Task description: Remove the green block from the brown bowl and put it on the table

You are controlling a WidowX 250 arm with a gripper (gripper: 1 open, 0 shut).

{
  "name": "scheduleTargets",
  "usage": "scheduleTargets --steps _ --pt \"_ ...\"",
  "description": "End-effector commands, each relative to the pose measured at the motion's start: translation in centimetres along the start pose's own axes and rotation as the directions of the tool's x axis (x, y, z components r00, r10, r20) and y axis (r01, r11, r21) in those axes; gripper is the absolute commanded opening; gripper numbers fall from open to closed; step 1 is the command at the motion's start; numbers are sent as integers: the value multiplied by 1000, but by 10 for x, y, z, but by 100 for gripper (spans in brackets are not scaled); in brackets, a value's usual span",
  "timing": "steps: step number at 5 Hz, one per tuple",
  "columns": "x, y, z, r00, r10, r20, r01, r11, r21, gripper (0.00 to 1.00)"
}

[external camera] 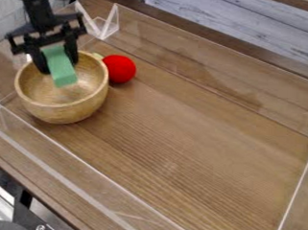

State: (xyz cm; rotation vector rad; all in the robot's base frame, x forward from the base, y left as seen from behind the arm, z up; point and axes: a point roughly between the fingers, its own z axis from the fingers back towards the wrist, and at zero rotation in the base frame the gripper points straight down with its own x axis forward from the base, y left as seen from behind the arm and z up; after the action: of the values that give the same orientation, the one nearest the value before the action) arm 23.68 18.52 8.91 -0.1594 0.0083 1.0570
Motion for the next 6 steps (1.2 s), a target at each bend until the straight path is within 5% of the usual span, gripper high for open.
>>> scheduleTargets --steps 1,3,4,5,6 --pt "2 -10 46 997 -45 62 49 997 -54 0" --pt "-30 -35 67 996 -72 58 78 993 -94 0" --pt "-63 -45 67 989 -140 49 144 985 -97 0" --pt "-99 -56 63 973 -228 39 230 969 -93 0" --pt "-128 -78 45 930 -366 15 366 927 -81 0"
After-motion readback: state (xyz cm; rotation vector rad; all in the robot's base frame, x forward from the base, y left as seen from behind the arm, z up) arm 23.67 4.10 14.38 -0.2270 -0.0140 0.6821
